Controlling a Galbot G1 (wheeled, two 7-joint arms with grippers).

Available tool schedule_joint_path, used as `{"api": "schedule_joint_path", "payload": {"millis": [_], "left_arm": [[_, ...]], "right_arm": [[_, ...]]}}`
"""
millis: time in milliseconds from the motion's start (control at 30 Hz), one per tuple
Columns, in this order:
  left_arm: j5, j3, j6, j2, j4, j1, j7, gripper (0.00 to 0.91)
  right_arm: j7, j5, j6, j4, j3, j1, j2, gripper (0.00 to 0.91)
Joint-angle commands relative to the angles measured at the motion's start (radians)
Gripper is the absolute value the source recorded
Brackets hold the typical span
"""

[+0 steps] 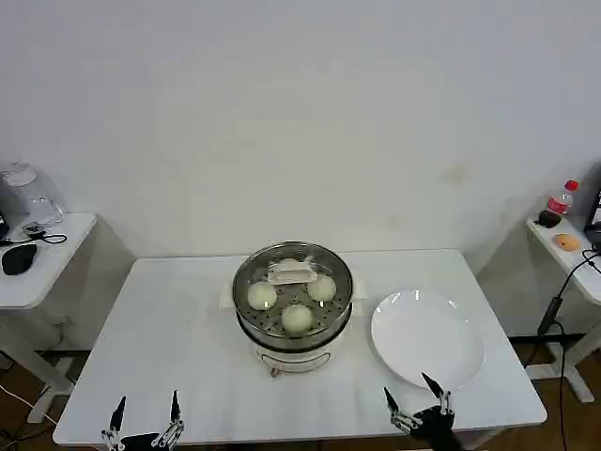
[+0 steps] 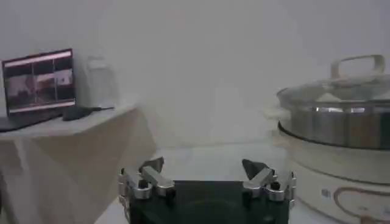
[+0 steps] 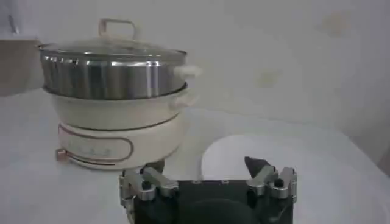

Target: Take steamed baozi put them in steamer then cover it.

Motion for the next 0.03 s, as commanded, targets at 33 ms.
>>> {"api": "schedule_joint_path", "payload": {"millis": [33], "left_arm": [[-0.001,0.0,0.026,-0.001,0.004,0.011,0.014,0.907]], "right_arm": [[0.037,-0.014,-0.009,0.001,-0.016,-0.004,0.004,0.907]]}}
